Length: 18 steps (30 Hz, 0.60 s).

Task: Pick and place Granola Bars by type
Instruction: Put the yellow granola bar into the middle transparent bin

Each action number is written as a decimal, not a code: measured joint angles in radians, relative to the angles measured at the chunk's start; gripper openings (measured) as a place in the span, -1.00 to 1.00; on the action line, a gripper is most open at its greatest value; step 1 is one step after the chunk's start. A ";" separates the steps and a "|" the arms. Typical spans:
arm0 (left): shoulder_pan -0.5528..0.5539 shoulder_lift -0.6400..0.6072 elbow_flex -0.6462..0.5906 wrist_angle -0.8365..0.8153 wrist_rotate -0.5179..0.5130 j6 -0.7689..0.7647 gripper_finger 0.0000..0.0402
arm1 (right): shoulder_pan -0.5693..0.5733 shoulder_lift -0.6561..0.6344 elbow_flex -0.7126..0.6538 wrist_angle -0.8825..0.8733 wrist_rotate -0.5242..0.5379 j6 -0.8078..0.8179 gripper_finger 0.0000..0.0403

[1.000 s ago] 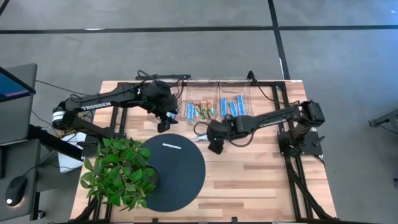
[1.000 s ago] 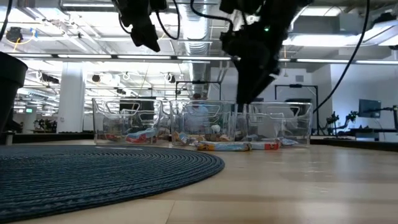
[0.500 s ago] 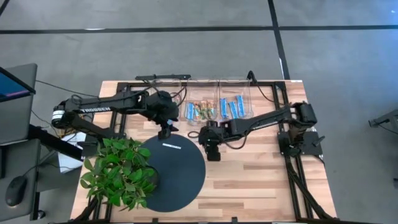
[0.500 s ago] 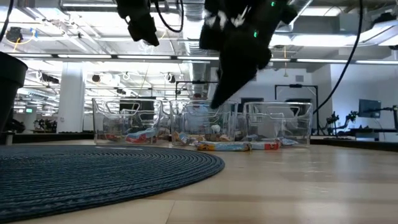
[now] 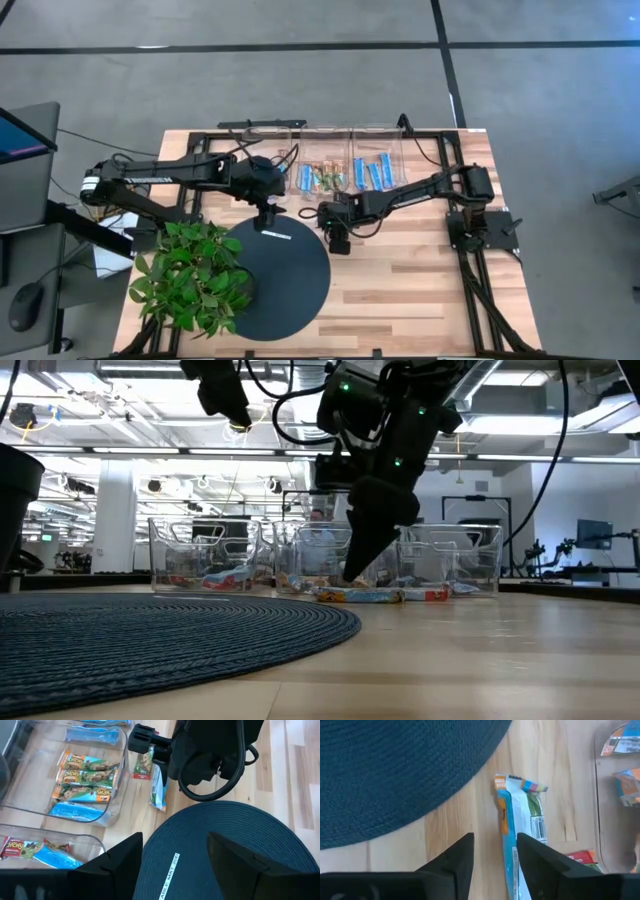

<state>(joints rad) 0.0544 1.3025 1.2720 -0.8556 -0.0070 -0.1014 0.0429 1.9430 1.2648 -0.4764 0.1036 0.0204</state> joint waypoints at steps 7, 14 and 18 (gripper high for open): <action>0.000 0.000 0.000 0.000 -0.006 -0.012 0.07 | -0.007 0.000 0.000 0.006 0.003 -0.001 -0.09; 0.000 0.000 0.000 0.000 -0.012 -0.012 0.07 | -0.006 0.010 0.000 -0.023 0.003 0.057 0.01; 0.000 0.000 0.000 0.000 -0.023 -0.012 0.07 | -0.003 0.010 0.000 -0.025 0.024 0.068 -0.02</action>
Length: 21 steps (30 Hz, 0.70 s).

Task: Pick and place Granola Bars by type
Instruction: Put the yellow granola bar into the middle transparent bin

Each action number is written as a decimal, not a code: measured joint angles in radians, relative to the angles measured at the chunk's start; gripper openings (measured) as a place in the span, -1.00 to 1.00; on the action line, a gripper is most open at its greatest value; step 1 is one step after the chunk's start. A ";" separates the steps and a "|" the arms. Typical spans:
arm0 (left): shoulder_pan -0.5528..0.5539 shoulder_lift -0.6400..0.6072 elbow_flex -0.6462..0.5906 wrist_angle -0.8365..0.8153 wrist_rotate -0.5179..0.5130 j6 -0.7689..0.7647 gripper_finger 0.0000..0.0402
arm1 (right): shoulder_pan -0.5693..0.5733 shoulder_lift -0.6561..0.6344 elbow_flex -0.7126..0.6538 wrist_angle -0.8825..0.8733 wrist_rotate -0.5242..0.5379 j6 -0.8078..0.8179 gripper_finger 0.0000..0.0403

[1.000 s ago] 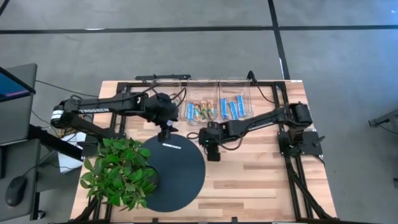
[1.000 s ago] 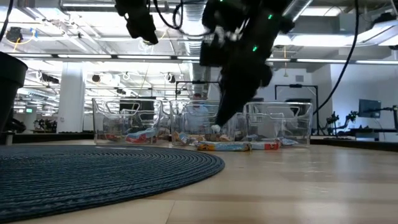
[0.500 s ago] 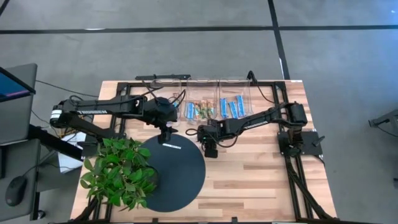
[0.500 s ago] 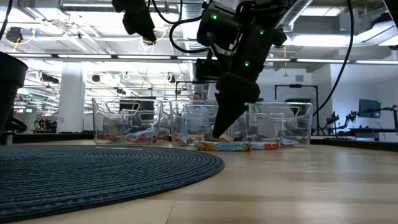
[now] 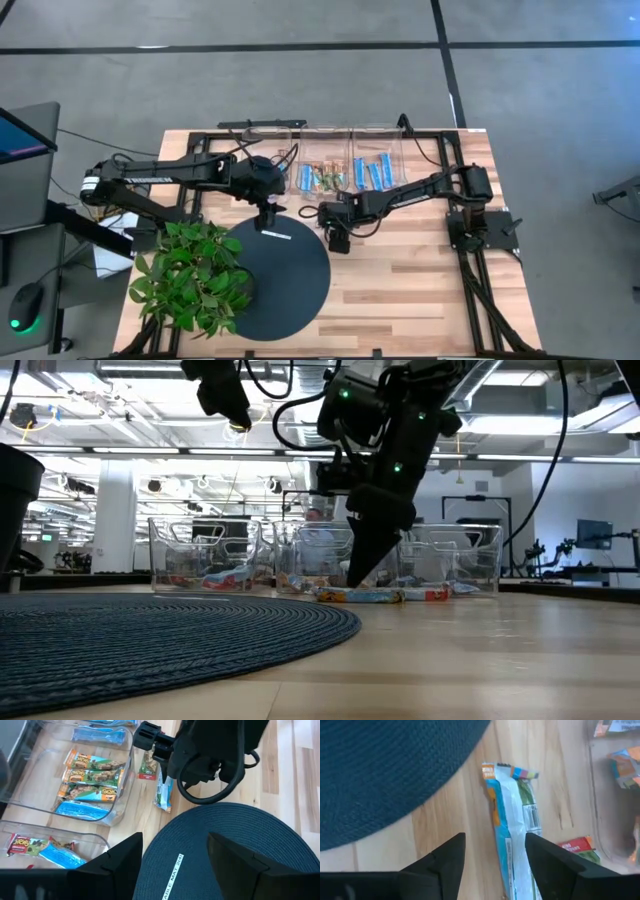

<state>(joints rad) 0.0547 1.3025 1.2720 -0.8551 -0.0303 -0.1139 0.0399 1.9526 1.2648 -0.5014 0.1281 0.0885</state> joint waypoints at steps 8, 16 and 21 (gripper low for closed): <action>0.000 0.000 0.000 0.000 -0.004 -0.004 0.07 | -0.004 0.000 0.000 -0.046 -0.054 0.044 -0.14; 0.000 0.000 0.000 0.000 -0.004 -0.006 0.07 | 0.043 -0.002 0.001 -0.096 -0.101 0.047 -0.25; 0.000 0.000 0.000 0.000 -0.003 -0.005 0.07 | 0.089 -0.008 0.002 -0.146 -0.102 0.102 -0.31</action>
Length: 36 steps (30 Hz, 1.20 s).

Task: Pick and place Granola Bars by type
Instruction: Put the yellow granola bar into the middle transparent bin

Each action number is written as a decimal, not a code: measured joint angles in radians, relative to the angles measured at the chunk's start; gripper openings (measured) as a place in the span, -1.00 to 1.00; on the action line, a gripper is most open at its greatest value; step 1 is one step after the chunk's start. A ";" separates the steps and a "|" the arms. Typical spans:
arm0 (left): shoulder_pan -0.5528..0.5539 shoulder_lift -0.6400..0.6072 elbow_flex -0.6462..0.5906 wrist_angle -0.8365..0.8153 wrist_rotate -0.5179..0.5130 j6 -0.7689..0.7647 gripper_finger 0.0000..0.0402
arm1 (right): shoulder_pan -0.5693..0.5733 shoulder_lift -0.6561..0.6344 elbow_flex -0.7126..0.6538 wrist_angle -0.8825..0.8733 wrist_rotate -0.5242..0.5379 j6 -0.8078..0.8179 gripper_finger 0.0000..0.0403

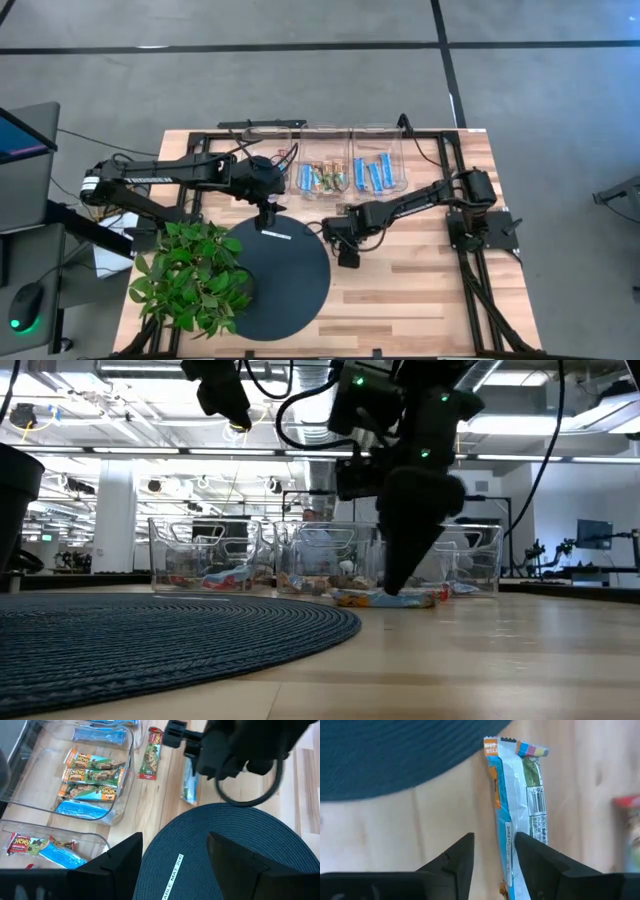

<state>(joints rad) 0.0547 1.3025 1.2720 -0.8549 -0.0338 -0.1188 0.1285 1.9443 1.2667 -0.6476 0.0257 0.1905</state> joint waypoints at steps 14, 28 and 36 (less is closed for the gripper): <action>-0.001 0.000 0.000 -0.003 0.000 0.019 0.07 | 0.047 -0.056 -0.002 0.016 0.029 0.072 -0.01; -0.002 0.001 0.000 -0.010 0.000 0.026 0.07 | -0.010 -0.056 -0.048 0.036 0.038 0.047 0.27; -0.002 0.001 0.000 -0.007 0.000 0.045 0.07 | -0.005 -0.026 -0.058 0.039 0.031 0.045 0.27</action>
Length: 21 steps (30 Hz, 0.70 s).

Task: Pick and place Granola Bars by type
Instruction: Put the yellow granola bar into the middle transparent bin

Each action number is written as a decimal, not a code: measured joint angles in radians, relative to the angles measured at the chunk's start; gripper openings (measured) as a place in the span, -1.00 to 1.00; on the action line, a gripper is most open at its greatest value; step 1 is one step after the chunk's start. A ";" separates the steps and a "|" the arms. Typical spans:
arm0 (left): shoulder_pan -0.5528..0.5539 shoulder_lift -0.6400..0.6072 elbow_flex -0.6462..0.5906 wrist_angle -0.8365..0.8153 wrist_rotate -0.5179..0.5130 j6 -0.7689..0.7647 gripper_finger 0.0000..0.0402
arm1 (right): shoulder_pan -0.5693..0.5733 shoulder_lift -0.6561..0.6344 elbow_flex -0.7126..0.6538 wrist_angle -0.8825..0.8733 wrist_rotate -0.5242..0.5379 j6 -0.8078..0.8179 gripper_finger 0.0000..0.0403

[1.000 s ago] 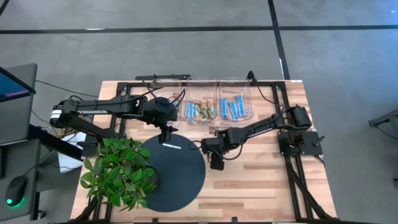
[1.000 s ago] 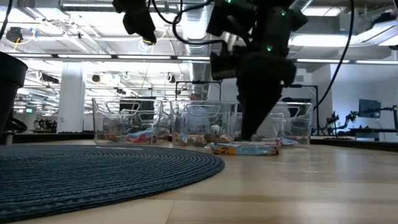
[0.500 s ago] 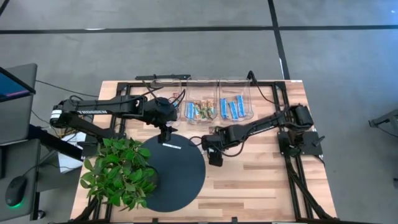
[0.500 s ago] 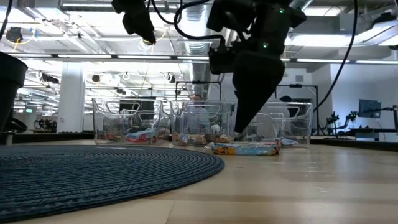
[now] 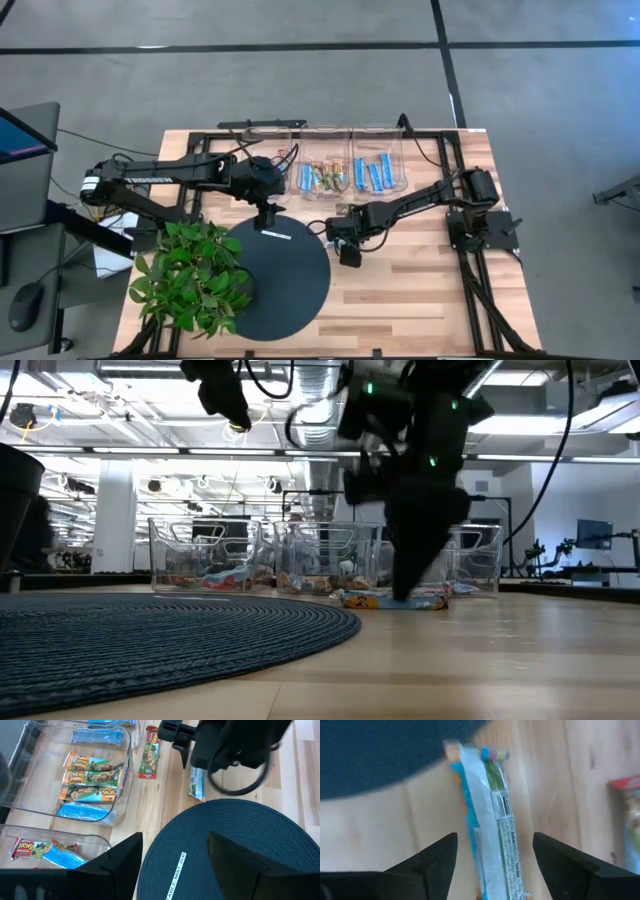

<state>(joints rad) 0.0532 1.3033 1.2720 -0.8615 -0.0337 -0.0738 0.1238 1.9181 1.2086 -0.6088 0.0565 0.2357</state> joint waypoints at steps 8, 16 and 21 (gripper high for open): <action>0.000 0.000 0.000 0.005 -0.001 0.000 0.07 | 0.013 0.041 0.005 -0.022 -0.016 0.008 0.26; 0.000 0.000 0.000 0.007 -0.008 0.000 0.07 | 0.021 0.046 0.020 -0.038 -0.008 0.011 -0.10; 0.000 0.000 0.000 0.007 -0.008 0.000 0.07 | 0.022 0.048 0.034 -0.055 -0.012 0.026 -0.44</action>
<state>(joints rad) 0.0536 1.3033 1.2720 -0.8547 -0.0418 -0.0738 0.1455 1.9658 1.2426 -0.6637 0.0442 0.2619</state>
